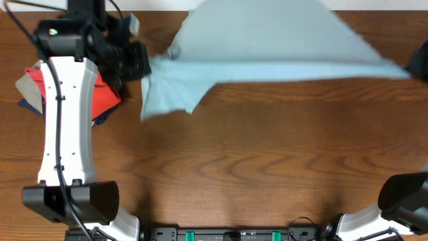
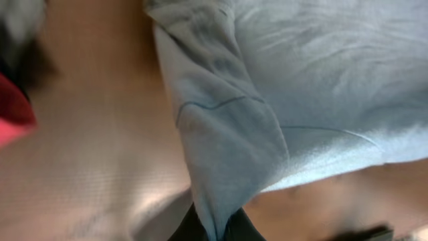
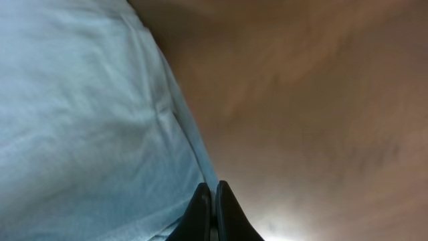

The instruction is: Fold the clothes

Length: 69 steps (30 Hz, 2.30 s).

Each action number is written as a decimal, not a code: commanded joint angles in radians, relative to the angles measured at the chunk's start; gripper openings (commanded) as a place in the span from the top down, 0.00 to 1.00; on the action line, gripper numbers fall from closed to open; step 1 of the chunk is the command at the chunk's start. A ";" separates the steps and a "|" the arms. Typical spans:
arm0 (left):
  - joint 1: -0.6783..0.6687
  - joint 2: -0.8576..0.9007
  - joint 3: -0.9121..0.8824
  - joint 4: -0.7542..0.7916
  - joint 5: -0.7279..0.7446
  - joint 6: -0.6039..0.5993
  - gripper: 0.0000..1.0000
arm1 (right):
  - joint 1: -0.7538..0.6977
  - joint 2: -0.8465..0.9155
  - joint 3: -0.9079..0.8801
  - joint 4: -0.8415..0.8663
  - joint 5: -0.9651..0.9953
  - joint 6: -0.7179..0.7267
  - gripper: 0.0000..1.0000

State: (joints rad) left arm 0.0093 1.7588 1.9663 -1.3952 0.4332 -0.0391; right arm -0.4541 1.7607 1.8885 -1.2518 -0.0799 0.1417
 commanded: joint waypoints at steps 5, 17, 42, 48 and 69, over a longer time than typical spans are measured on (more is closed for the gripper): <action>0.006 -0.001 -0.334 -0.024 -0.066 0.072 0.94 | -0.008 -0.002 -0.300 -0.019 0.084 -0.027 0.99; 0.007 -0.083 -0.727 0.035 -0.069 0.026 0.94 | -0.025 -0.003 -0.615 -0.050 0.140 0.027 0.99; 0.007 -0.333 -0.865 0.567 -0.075 -0.219 0.93 | -0.053 -0.087 -0.714 0.347 -0.082 0.063 0.99; 0.006 -0.313 -0.865 0.726 -0.076 -0.245 0.89 | -0.038 -0.087 -0.714 0.461 -0.086 0.063 0.99; 0.006 -0.159 -0.868 0.754 -0.051 -0.186 0.53 | 0.048 -0.085 -0.714 0.554 -0.002 0.063 0.46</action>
State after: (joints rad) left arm 0.0113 1.5970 1.0832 -0.6060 0.3927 -0.2749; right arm -0.4122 1.6890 1.1732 -0.6773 -0.1360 0.2016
